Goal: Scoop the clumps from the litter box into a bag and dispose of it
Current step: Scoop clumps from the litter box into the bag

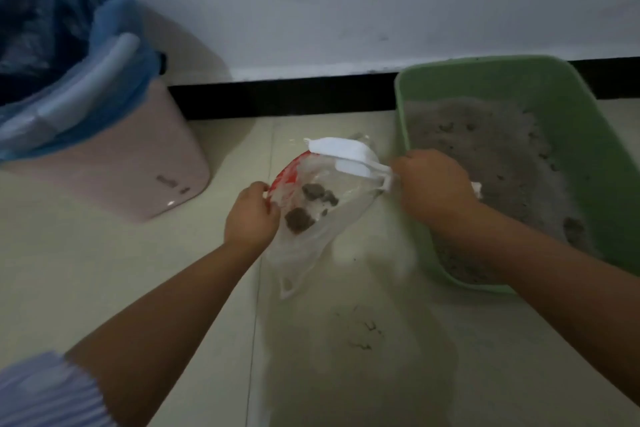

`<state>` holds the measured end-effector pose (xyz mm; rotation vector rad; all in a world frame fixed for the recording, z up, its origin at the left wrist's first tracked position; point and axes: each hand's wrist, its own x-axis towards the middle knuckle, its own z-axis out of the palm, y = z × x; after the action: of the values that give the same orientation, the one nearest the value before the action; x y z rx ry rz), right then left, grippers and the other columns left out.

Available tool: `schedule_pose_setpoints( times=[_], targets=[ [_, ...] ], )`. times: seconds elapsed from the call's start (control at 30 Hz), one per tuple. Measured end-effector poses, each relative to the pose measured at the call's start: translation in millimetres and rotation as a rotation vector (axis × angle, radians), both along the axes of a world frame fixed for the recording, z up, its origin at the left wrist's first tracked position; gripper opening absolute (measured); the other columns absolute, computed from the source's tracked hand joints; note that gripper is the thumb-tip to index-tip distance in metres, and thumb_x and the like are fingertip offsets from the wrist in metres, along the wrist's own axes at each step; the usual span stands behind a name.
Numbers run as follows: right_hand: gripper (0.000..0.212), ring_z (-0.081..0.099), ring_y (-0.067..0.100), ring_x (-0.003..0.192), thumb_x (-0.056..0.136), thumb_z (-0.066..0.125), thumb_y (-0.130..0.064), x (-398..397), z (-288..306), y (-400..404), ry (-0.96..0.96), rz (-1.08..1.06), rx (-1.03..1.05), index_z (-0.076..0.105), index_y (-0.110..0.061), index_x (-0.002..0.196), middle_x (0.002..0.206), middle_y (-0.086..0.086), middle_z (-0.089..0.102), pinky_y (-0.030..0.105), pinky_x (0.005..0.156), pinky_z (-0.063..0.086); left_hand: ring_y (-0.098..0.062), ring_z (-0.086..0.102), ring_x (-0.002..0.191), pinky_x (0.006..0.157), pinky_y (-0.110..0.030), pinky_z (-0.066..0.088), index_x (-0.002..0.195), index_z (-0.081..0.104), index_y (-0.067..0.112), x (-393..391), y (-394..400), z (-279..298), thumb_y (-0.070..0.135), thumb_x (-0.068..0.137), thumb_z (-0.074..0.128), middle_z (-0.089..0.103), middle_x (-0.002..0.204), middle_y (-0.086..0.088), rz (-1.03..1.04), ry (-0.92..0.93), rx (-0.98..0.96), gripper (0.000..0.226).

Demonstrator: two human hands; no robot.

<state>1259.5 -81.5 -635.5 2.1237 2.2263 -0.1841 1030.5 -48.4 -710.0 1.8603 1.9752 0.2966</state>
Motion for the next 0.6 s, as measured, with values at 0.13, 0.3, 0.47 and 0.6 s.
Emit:
schedule_pose_setpoints(
  times=[0.13,0.3,0.47,0.6],
  targets=[
    [0.019,0.058,0.029,0.084,0.083,0.051,-0.005,45,3,-12,0.238,-0.198,0.027,0.065,-0.004,0.095,0.095,0.019,0.065,0.029,0.068,0.039,-0.041,0.054,0.096,0.081,-0.043,0.047,0.113,0.059,-0.003,11,-3,5,0.014,0.079,0.048,0.058,0.105,-0.023,-0.277,0.141,0.321,0.039],
    [0.015,0.050,0.026,0.069,0.087,0.052,-0.010,123,6,-41,0.312,-0.466,0.107,0.060,0.000,0.079,0.071,0.017,0.054,0.031,0.055,0.028,-0.023,0.045,0.093,0.086,-0.035,0.041,0.099,0.065,0.000,63,-5,5,0.020,0.077,0.041,0.063,0.093,-0.018,-0.668,0.023,0.532,0.038],
    [0.020,0.056,0.029,0.080,0.087,0.050,-0.020,204,13,-82,-0.087,-0.585,-0.208,0.063,-0.007,0.095,0.082,0.013,0.058,0.030,0.065,0.039,-0.025,0.046,0.074,0.068,-0.032,0.036,0.072,0.065,0.003,133,-14,-5,0.021,0.084,0.044,0.060,0.073,-0.013,-0.998,-0.131,0.584,0.031],
    [0.025,0.058,0.029,0.104,0.088,0.048,-0.018,235,27,-98,-0.346,-0.505,-0.283,0.058,-0.018,0.111,0.112,0.010,0.059,0.032,0.083,0.043,-0.021,0.040,0.070,0.064,-0.033,0.035,0.060,0.059,0.007,176,-21,-14,0.026,0.081,0.046,0.055,0.065,-0.010,-1.081,-0.190,0.572,0.032]
  ],
)
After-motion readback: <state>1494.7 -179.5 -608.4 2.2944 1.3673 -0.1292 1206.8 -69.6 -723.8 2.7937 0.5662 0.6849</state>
